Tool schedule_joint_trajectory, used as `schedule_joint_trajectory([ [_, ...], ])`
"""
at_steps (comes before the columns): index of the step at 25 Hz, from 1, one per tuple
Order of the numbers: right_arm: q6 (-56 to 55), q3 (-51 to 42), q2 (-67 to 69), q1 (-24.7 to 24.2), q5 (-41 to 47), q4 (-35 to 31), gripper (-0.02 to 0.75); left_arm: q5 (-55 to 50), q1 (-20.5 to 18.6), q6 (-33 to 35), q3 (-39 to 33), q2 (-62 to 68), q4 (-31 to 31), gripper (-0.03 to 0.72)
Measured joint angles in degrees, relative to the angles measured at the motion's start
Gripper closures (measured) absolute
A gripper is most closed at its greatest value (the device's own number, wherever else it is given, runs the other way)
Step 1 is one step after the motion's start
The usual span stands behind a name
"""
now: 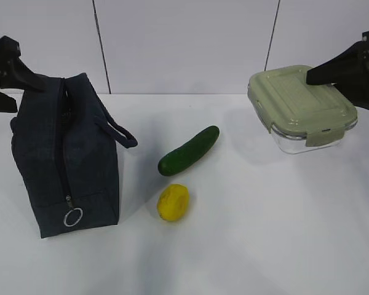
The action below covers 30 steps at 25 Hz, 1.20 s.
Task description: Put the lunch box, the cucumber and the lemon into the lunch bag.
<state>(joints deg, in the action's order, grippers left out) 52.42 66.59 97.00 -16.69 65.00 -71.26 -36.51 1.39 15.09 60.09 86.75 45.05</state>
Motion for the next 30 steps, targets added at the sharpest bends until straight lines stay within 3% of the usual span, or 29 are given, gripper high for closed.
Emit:
schedule_joint_trajectory([
  [5, 0.0, 0.0, 0.0, 0.0, 0.0, 0.0, 0.307, 1.8, 0.0, 1.4, 0.6, 3.7, 0.8, 0.233],
  [12, 0.1, 0.0, 0.0, 0.0, 0.1, 0.0, 0.307, 3.8, 0.0, 5.1, 0.7, 5.6, 4.5, 0.344],
  [19, 0.1, 0.0, 0.0, 0.0, 0.3, 0.0, 0.307, 4.1, 0.0, 7.1, 0.7, 6.2, 5.9, 0.617],
  [21, 0.1, 0.0, 0.0, 0.0, 0.5, 0.0, 0.307, 4.1, 0.0, 7.3, 0.7, 6.2, 6.0, 0.655],
  [30, -1.1, 0.0, -0.9, 0.0, 0.9, 0.0, 0.307, 0.9, 0.0, 7.7, 0.7, 5.9, 9.7, 0.674],
])
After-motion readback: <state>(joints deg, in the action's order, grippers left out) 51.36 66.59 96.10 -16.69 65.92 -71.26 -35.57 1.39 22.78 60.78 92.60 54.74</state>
